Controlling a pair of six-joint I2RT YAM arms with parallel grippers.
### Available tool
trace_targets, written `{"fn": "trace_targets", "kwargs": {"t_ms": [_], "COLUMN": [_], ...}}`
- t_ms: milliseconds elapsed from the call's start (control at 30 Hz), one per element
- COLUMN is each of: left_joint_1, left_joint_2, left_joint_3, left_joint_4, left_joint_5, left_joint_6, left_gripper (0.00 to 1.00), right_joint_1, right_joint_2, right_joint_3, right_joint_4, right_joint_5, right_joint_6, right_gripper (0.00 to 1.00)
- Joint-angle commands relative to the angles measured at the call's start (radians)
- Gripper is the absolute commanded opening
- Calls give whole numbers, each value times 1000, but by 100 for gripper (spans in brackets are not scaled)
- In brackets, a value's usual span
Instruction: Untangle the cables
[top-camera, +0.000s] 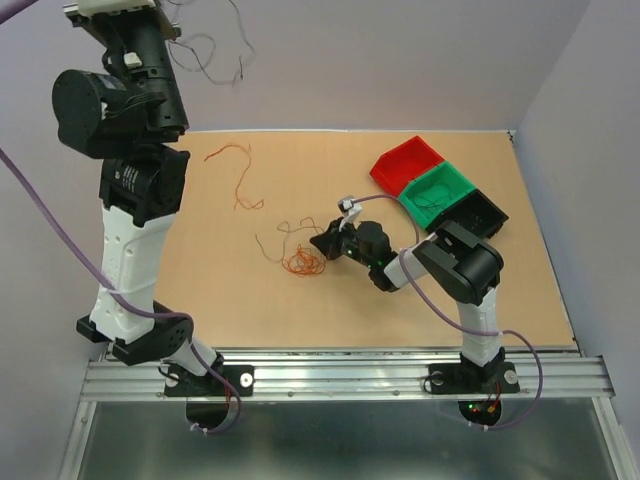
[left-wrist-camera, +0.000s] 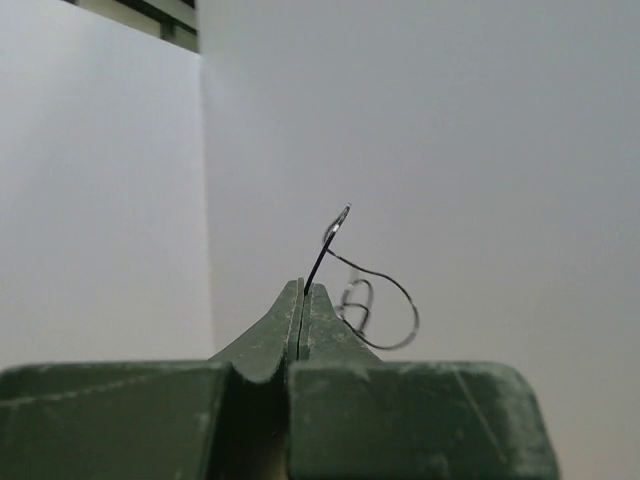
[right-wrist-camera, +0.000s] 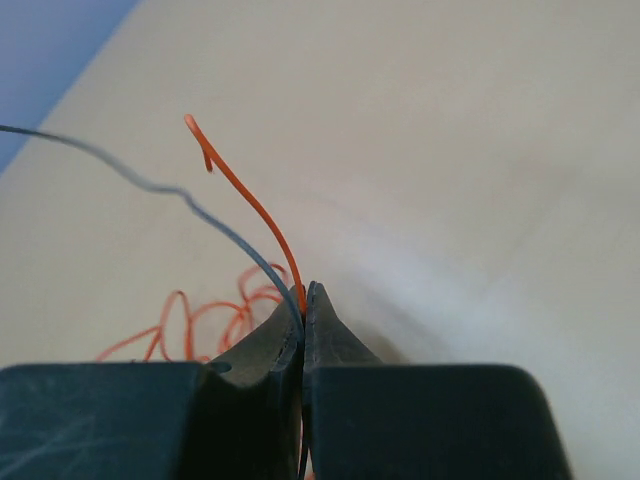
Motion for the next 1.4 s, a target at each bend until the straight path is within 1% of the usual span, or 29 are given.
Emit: {"fn": "trace_targets", "kwargs": {"t_ms": [0, 33, 67, 167, 200, 233, 267, 300, 333, 367, 433, 467, 500, 533, 600, 700, 733, 800, 833, 867, 933, 967, 1033, 1200, 1300, 1367], "left_joint_1": [-2, -2, -2, -2, 0, -2, 0, 0, -2, -2, 0, -2, -2, -2, -2, -2, 0, -2, 0, -2, -2, -3, -9, -18, -23, -23], "left_joint_2": [-120, -174, -197, -245, -252, -274, -286, -297, -307, -321, -332, -341, -349, -355, -393, -465, -497, -516, -522, -525, -522, -513, -501, -458, -447, -449], "left_joint_3": [-79, -169, -212, -303, -318, -368, -395, -418, -442, -473, -495, -504, -527, -545, -620, -764, -800, -887, -912, -951, -982, -1007, -1022, -1070, -1108, -1127], "left_joint_4": [218, 218, 223, 200, 160, 155, 151, 145, 132, 117, 47, 23, 2, -33, -52, -43, -34, -29, -24, -24, -24, -24, -23, -3, 16, 23], "left_joint_5": [-124, -95, -81, -39, -13, 20, 39, 57, 86, 109, 154, 192, 212, 234, 298, 390, 447, 499, 527, 603, 675, 736, 780, 850, 881, 901], "left_joint_6": [123, 112, 104, 69, 52, 46, 34, 23, 0, -15, -47, -85, -103, -116, -158, -207, -218, -247, -274, -285, -308, -311, -319, -317, -324, -327], "left_gripper": [0, 0, 0, 0, 0, 0, 0, 0, 0, 0, 0, 0, 0, 0, 0, 0, 0, 0, 0, 0, 0, 0, 0, 0, 0, 0], "right_joint_1": [7, 6, 7, 9, 11, 12, 14, 17, 21, 24, 27, 26, 26, 26, 26, 26, 26, 26, 26, 26, 26, 26, 26, 26, 26, 27], "right_joint_2": [5, 7, 1, -24, -33, -35, -41, -50, -76, -96, -136, -181, -203, -226, -294, -389, -412, -465, -520, -547, -626, -648, -708, -746, -716, -699], "right_joint_3": [-59, -62, -66, -68, -69, -69, -71, -71, -80, -85, -98, -97, -95, -97, -105, -135, -144, -166, -172, -181, -200, -203, -206, -148, -79, -27], "right_joint_4": [-35, -39, -42, -68, -78, -81, -88, -88, -88, -97, -117, -138, -185, -203, -242, -281, -292, -321, -328, -335, -353, -361, -378, -401, -399, -394], "right_joint_5": [191, 190, 187, 175, 132, 113, 90, 66, 50, 52, 52, 52, 46, 31, 10, -29, -39, -55, -65, -62, -37, -31, -11, 24, 6, -32], "right_joint_6": [75, 78, 76, 67, 41, 27, 11, -11, -44, -57, -92, -105, -118, -147, -170, -209, -215, -226, -238, -241, -252, -256, -272, -293, -306, -304], "right_gripper": [1, 1, 0, 1, 1, 6, 17, 35, 66, 75, 85, 91, 93, 94, 97, 98, 99, 99, 99, 99, 100, 100, 100, 100, 100, 100]}}
